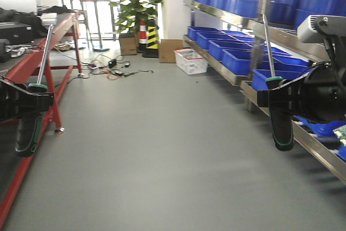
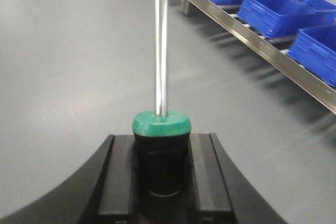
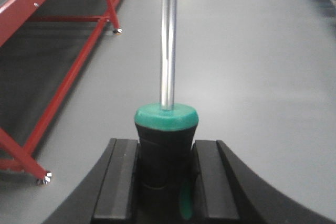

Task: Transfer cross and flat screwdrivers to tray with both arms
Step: 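Hold both screwdrivers while driving to the conveyor with the grey tray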

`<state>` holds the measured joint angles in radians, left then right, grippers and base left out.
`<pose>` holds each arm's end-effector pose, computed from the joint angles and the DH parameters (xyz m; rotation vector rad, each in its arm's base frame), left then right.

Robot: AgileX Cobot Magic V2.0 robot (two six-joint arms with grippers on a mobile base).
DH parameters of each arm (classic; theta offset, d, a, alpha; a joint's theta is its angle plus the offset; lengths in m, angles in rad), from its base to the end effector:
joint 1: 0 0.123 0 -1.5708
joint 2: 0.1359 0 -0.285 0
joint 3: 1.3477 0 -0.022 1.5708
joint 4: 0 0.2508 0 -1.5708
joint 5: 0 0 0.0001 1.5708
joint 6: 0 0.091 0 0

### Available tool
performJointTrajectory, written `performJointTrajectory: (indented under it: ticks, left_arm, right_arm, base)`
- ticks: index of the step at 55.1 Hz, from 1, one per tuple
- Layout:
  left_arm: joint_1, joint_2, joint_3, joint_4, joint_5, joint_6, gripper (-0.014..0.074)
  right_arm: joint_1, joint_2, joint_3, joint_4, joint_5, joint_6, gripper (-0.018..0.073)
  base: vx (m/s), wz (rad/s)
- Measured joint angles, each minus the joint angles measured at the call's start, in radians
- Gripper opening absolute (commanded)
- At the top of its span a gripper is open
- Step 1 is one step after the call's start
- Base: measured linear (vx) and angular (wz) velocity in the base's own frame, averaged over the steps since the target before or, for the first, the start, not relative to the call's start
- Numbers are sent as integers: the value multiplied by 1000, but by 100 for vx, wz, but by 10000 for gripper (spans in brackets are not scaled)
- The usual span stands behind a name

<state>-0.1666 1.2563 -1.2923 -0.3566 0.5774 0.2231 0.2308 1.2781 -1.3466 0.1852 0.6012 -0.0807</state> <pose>0.2702 -0.0630 0.4192 0.2111 1.9932 -0.3493 0.2721 0.0737 0.4267 -0.2262 2.0056 0.2981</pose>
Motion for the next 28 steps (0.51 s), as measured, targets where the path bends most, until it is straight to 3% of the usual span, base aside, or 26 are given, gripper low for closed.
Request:
performJointTrajectory:
  ticks: [28]
  left_arm:
    - [0, 0, 0, 0, 0, 0, -6]
  right_arm:
    - [0, 0, 0, 1, 1, 0, -8]
  base:
    - [62, 25]
